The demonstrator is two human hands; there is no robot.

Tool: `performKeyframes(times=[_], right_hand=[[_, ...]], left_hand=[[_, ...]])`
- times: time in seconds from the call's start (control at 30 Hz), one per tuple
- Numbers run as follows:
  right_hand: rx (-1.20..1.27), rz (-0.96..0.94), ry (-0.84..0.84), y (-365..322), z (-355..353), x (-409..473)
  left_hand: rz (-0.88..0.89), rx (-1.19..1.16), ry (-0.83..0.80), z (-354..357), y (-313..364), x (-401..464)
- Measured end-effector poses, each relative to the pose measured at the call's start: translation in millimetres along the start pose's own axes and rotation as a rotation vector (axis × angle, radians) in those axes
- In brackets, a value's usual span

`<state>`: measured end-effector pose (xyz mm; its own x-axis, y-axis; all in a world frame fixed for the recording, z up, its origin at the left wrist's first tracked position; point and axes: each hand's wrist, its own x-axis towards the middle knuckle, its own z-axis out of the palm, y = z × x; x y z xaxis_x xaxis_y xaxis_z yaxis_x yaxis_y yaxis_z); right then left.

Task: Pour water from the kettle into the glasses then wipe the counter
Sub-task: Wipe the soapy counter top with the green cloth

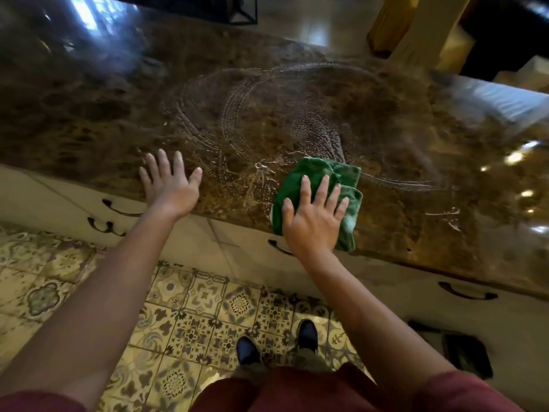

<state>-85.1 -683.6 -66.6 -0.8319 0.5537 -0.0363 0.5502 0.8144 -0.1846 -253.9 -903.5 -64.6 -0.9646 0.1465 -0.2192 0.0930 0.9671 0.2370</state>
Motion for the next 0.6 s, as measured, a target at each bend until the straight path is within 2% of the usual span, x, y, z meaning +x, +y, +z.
performKeyframes(times=[0.2,0.27,0.33,0.37,0.43,0.5,0.6], right_hand=[[0.092,-0.03,-0.098,-97,1,13],[0.098,-0.047,-0.167,-105,-11,20],[0.079,-0.125,-0.138,-84,-33,30],[0.063,-0.229,-0.067,-65,-42,36],[-0.001,-0.555,0.035,-24,-54,56],[-0.11,-0.845,-0.025,6,-54,79],[-0.238,-1.098,-0.118,13,-37,101]], left_hand=[[0.01,-0.059,-0.007,-3,-1,1],[0.017,-0.115,-0.02,-8,-5,1],[0.073,-0.112,-0.001,-15,-15,4],[0.102,-0.089,0.032,-20,-23,6],[0.119,-0.024,0.128,-29,-41,17],[0.074,0.025,0.165,-35,-57,29],[-0.023,0.025,0.112,-34,-71,45]])
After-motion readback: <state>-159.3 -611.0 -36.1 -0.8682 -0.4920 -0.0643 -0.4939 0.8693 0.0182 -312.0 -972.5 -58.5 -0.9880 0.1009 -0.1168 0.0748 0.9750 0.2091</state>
